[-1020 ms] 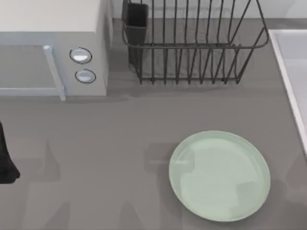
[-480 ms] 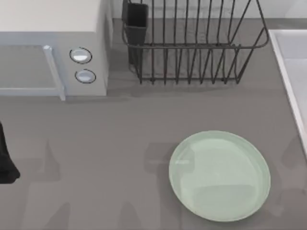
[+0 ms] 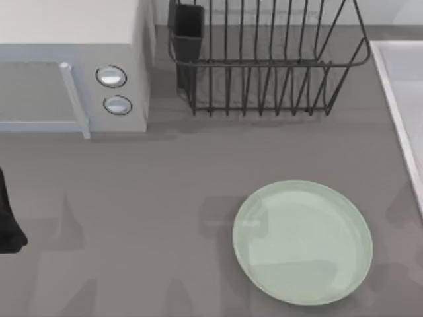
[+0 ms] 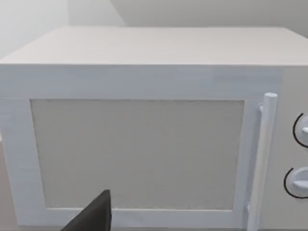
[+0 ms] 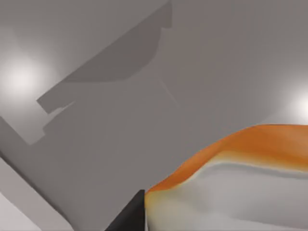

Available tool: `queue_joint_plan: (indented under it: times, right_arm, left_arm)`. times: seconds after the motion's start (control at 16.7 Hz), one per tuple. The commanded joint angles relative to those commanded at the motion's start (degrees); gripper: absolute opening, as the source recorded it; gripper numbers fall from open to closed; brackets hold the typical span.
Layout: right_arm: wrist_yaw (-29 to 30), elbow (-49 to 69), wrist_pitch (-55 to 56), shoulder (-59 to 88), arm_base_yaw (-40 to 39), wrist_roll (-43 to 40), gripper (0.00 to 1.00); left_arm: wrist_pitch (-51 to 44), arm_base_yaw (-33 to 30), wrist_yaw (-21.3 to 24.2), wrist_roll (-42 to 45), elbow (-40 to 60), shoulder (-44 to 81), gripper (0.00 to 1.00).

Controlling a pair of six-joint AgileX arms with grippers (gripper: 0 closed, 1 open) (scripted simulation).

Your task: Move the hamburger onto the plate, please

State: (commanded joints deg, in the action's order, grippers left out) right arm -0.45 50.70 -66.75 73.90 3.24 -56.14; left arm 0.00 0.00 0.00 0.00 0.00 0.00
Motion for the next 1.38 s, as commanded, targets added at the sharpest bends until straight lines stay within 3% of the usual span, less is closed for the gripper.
queue_joint_plan:
  times: [0.18, 0.36, 0.96, 1.2, 1.38]
  right_arm:
    - [0.05, 2.05, -0.13, 2.07, -2.03, -3.72, 0.0]
    - [0.17, 6.16, -0.22, 6.46, -6.76, -12.82, 0.0]
    - [0.43, 23.15, 0.81, 26.71, -31.05, -67.83, 0.0]
    - [0.55, 27.81, 2.13, 31.81, -38.57, -81.21, 0.0]
    - [0.63, 29.2, 2.81, 33.2, -41.05, -85.09, 0.0]
  left_arm:
    - [0.0, 0.0, 0.0, 0.0, 0.0, 0.0, 1.0]
    - [0.0, 0.0, 0.0, 0.0, 0.0, 0.0, 1.0]
    - [0.0, 0.0, 0.0, 0.0, 0.0, 0.0, 1.0]
    - [0.0, 0.0, 0.0, 0.0, 0.0, 0.0, 1.0]
    - [0.0, 0.0, 0.0, 0.0, 0.0, 0.0, 1.0]
